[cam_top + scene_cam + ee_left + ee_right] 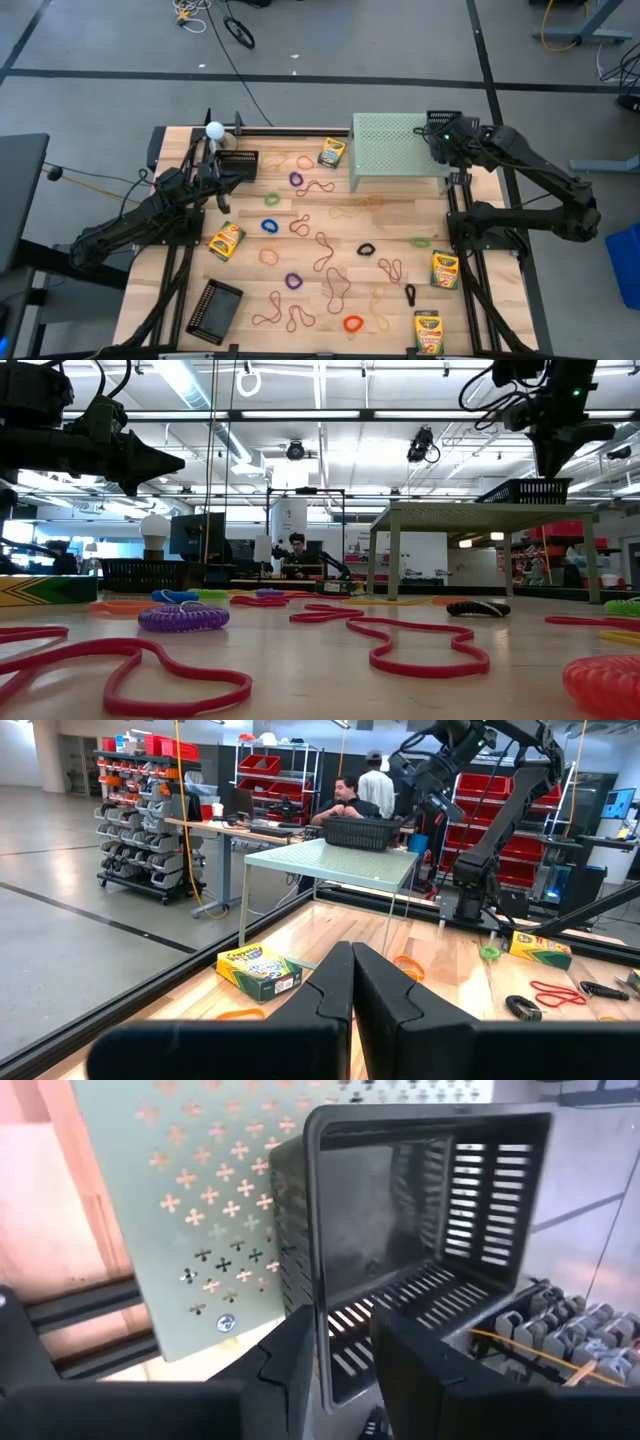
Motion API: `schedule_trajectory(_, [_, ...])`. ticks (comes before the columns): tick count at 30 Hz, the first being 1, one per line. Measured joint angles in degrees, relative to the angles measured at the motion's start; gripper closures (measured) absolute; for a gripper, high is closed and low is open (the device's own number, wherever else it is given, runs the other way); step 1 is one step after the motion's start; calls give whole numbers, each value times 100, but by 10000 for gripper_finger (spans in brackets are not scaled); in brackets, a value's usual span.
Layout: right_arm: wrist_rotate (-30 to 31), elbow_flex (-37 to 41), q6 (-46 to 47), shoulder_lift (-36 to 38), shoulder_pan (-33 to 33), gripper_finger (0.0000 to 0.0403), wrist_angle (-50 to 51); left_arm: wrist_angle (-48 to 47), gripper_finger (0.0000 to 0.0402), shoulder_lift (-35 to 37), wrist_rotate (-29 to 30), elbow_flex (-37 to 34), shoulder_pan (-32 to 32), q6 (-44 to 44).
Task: Pick & Place Office Desk Supplies
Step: Put the top right black basket on the shelf, then put the top black basket on the shelf
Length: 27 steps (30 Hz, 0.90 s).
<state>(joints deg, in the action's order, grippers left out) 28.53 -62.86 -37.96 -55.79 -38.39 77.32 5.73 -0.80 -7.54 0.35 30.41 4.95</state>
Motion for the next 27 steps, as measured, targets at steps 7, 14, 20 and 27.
schedule_trajectory(7, [-57,-341,412,0,102,291,235,1,394,0,-1,0,0,-1])
schedule_trajectory(14, [-805,-633,1844,75,655,313,508,-1,394,0,-1,1,-1,-1])
schedule_trajectory(20, [-1099,-84,2723,488,1684,393,-809,-1,394,0,-1,-1,0,-2])
schedule_trajectory(27, [-1099,760,3867,763,3121,394,-2784,-1,394,0,1,1,-2,-2])
